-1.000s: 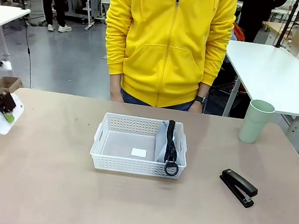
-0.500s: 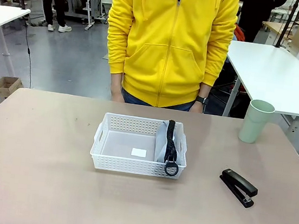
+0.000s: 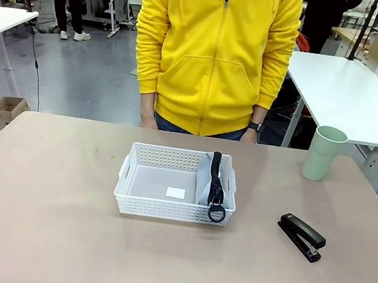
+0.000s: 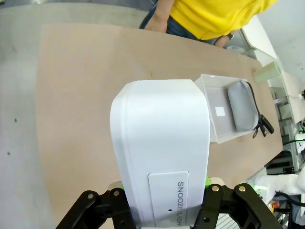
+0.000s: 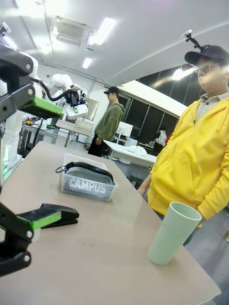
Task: Efficiently arrange items inside the basket to fit them all.
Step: Pick up the Digital clock and place it inside the Organizing basket.
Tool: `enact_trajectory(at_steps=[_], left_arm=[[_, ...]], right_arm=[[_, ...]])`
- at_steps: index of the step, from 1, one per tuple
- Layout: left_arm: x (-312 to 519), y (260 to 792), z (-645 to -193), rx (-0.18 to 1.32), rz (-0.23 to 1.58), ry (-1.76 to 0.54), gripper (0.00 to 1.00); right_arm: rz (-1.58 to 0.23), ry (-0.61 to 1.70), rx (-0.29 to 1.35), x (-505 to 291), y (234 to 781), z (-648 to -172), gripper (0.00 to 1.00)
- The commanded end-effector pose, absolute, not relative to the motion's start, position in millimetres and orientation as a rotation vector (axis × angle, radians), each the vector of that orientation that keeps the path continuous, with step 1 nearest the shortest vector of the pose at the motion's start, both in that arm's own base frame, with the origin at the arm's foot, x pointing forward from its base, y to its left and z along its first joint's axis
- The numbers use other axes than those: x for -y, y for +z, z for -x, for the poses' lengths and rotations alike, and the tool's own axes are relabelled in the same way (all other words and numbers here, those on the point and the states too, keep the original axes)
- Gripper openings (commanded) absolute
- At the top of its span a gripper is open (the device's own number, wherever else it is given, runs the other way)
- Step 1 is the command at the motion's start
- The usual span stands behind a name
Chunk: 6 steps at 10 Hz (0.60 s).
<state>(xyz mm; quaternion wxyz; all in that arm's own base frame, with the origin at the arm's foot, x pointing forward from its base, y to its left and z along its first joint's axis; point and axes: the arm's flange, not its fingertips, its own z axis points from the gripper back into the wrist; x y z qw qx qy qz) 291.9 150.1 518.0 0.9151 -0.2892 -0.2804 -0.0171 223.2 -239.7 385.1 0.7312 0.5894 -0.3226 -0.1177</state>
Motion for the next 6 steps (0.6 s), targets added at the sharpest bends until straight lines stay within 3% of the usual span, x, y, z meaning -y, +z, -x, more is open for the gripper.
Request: enact_trajectory(at_steps=[1, 2, 6], left_arm=[[-151, 518, -291, 0.579, 0.598, -0.032, 0.52], [-130, 519, -298, 0.531, 0.499, -0.051, 0.52], [31, 518, -391, 0.408, 0.468, -0.498, 0.52]], right_arm=[[-1.305, -0.258, 0.718, 240, 390, -224, 1.00], [-1.305, -0.258, 0.718, 240, 390, -224, 1.00], [-1.305, -0.258, 0.718, 240, 390, -224, 1.00]])
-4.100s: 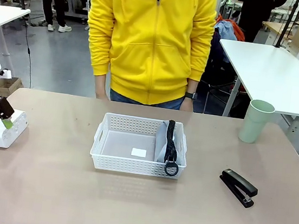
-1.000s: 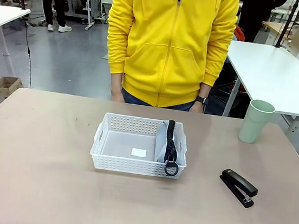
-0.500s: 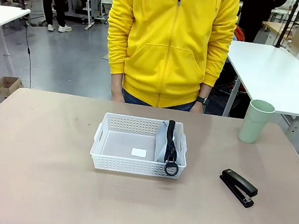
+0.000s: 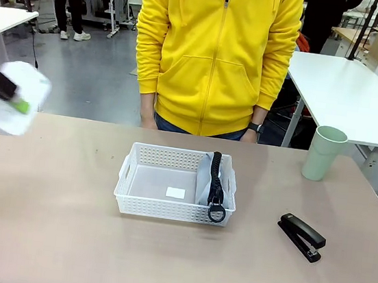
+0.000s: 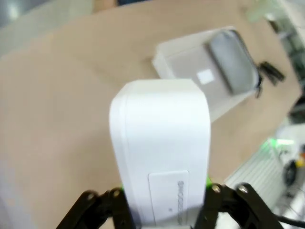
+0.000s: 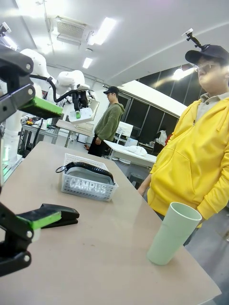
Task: Efficiently arrange items inside the basket to fit them all.
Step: Pick up the Digital clock and place it inside the Organizing basket.
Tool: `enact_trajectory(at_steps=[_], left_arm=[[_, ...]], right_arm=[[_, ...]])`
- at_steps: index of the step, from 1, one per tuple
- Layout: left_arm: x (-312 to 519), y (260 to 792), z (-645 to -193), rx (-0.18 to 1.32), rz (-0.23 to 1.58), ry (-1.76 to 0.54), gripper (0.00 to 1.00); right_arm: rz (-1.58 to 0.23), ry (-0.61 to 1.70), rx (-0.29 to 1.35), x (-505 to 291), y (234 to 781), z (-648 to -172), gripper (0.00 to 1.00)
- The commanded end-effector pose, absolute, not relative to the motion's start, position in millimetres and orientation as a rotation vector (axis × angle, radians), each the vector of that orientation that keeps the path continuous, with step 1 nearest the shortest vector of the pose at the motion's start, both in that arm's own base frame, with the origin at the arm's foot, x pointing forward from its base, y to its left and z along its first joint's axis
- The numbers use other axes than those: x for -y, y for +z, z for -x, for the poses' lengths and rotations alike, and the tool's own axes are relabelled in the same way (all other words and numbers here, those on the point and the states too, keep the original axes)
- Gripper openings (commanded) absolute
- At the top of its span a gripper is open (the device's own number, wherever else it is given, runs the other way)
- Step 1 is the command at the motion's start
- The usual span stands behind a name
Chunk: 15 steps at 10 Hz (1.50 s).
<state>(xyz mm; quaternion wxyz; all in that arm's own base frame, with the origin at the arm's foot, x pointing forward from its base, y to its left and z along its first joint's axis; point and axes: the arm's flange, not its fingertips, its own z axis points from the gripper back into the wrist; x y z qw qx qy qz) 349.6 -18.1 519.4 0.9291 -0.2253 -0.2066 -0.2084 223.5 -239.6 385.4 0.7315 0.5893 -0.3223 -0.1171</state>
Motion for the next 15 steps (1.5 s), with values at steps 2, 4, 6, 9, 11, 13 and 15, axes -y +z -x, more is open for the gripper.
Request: enact_trajectory(at_steps=[2, 4, 6, 9, 11, 13, 15], left_arm=[[105, 489, -412, 0.308, 0.530, -0.642, 0.52], [157, 460, -417, 0.316, 0.493, -0.690, 0.52], [203, 418, -435, 0.299, 0.438, -0.800, 0.52], [247, 379, -439, 0.235, 0.397, -0.893, 0.52], [257, 373, -443, 0.249, 0.392, -0.890, 0.52], [263, 357, -450, 0.225, 0.363, -0.904, 0.52], [268, 341, -456, 0.195, 0.356, -0.946, 0.52]], right_arm=[[-1.305, -0.258, 0.718, 240, 390, -224, 1.00], [-1.305, -0.258, 0.718, 240, 390, -224, 1.00], [-1.305, -0.258, 0.718, 240, 390, -224, 1.00], [-1.305, -0.258, 0.718, 240, 390, -224, 1.00], [-1.305, -0.258, 0.718, 240, 390, -224, 1.00], [-1.305, -0.258, 0.718, 240, 390, -224, 1.00], [-1.305, -0.258, 0.718, 240, 390, -224, 1.00]])
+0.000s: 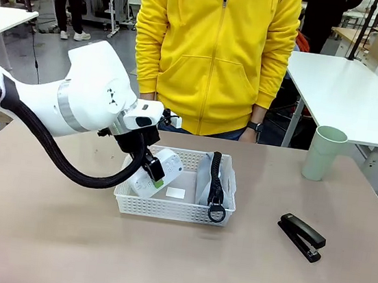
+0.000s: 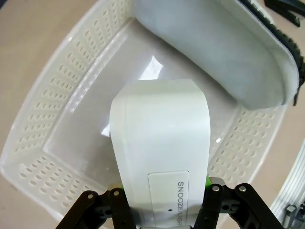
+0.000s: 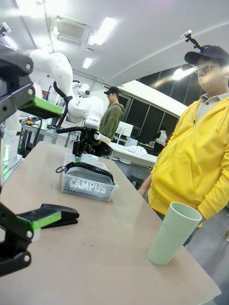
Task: Efficiently arrange items inside the basket to fit them all.
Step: Pick up the Digital clock and place it inside the Organizing basket.
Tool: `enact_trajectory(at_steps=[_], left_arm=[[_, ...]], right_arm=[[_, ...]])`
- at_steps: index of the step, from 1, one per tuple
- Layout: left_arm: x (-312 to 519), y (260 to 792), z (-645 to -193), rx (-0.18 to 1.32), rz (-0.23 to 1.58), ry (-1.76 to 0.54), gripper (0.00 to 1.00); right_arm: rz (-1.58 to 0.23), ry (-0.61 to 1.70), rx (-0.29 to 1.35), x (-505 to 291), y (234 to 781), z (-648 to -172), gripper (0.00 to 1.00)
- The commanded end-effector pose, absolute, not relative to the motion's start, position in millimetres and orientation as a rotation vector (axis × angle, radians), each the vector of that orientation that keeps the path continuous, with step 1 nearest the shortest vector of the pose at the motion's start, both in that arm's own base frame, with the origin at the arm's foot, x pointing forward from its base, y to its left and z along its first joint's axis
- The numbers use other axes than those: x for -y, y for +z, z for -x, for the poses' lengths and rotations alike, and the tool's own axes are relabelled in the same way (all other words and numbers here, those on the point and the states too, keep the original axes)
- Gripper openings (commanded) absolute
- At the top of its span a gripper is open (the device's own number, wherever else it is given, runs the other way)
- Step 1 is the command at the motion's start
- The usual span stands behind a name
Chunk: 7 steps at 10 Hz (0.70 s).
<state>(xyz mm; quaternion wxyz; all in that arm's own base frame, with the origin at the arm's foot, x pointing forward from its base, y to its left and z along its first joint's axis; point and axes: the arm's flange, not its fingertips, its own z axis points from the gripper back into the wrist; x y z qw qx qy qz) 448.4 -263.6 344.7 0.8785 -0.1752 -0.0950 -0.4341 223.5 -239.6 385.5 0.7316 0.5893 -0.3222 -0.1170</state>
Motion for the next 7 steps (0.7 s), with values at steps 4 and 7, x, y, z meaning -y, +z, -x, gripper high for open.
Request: enact_trajectory(at_steps=[4, 7], left_arm=[[271.8, 329.3, -459.4, 0.174, 0.325, -0.962, 0.52], [271.5, 328.5, -460.3, 0.163, 0.324, -0.955, 0.91]], right_arm=[[-1.305, -0.258, 0.718, 239.6, 389.5, -224.2, 1.00], [-1.305, -0.258, 0.718, 239.6, 389.5, -224.2, 1.00]])
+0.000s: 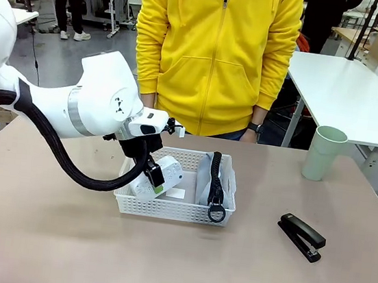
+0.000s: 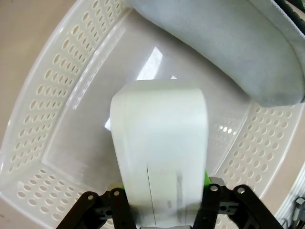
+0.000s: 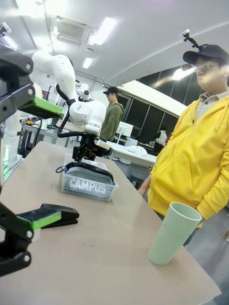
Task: Efficiently arrange items inside the basket to fit them all.
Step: Pick up the Digital clock and place it inside the Organizing basket.
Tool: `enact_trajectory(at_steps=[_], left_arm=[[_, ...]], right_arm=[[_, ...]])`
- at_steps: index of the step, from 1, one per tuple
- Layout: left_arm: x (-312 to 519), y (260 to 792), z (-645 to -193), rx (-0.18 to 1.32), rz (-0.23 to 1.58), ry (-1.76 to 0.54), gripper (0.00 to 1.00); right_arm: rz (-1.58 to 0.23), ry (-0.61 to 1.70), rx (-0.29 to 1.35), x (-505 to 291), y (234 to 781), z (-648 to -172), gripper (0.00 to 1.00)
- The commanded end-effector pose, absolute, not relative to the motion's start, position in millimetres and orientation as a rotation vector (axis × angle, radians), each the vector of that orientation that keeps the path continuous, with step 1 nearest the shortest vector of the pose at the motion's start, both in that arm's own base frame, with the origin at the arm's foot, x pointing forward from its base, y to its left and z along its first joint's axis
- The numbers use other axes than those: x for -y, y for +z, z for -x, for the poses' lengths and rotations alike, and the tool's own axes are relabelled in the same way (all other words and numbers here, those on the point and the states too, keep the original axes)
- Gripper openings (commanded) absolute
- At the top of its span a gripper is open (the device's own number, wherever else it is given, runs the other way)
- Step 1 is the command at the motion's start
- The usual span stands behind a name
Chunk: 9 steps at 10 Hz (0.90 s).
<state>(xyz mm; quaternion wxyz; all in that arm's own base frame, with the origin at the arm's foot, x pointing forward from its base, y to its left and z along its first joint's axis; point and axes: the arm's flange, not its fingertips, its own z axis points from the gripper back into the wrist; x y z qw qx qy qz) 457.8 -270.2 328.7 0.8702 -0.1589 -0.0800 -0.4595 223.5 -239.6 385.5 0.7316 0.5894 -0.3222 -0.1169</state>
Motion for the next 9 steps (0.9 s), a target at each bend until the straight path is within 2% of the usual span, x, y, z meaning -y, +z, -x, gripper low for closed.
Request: enact_trajectory(at_steps=[1, 6, 9], left_arm=[[272, 328, -460, 0.162, 0.320, -0.961, 1.00], [262, 349, -462, 0.199, 0.410, -0.920, 1.00], [204, 456, -438, 0.303, 0.625, -0.770, 1.00]], right_arm=[[-1.305, -0.258, 0.718, 240, 390, -224, 1.00], [-1.305, -0.258, 0.718, 240, 390, -224, 1.00], [-1.305, -0.258, 0.718, 240, 390, -224, 1.00]])
